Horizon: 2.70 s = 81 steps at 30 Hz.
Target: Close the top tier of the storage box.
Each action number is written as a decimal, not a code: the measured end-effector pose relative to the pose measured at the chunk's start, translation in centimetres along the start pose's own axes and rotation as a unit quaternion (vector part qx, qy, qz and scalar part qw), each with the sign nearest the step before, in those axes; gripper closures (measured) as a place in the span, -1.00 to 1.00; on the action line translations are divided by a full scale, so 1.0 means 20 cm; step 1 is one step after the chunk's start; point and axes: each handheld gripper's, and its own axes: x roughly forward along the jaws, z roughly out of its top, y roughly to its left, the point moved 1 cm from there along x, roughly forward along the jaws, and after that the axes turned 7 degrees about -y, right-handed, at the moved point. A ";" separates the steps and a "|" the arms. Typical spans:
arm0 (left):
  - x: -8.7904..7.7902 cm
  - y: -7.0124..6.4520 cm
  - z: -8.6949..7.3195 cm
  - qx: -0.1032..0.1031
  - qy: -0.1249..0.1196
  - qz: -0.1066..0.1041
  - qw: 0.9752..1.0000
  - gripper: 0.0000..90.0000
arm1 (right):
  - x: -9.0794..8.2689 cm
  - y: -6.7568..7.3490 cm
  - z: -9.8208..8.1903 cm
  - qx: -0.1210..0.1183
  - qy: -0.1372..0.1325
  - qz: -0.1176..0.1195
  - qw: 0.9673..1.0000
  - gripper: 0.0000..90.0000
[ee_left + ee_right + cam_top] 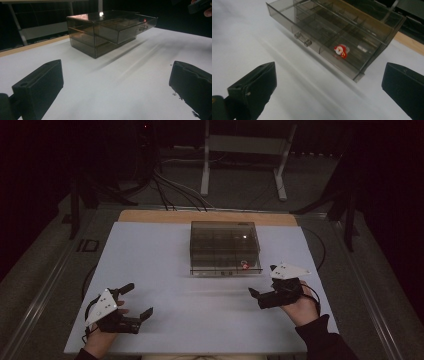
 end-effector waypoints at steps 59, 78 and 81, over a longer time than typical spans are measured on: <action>-0.01 0.00 0.01 0.003 -0.005 -0.001 1.000 -1.00 | 0.31 0.22 -0.19 0.010 0.067 0.030 0.997 -0.69; -0.01 0.00 0.01 0.001 -0.006 -0.002 1.000 -1.00 | 0.30 0.20 -0.20 0.019 0.070 0.020 0.997 -0.26; -0.01 0.00 0.00 0.001 -0.005 -0.002 1.000 -1.00 | 0.31 0.20 -0.20 0.017 0.074 0.015 0.997 -0.18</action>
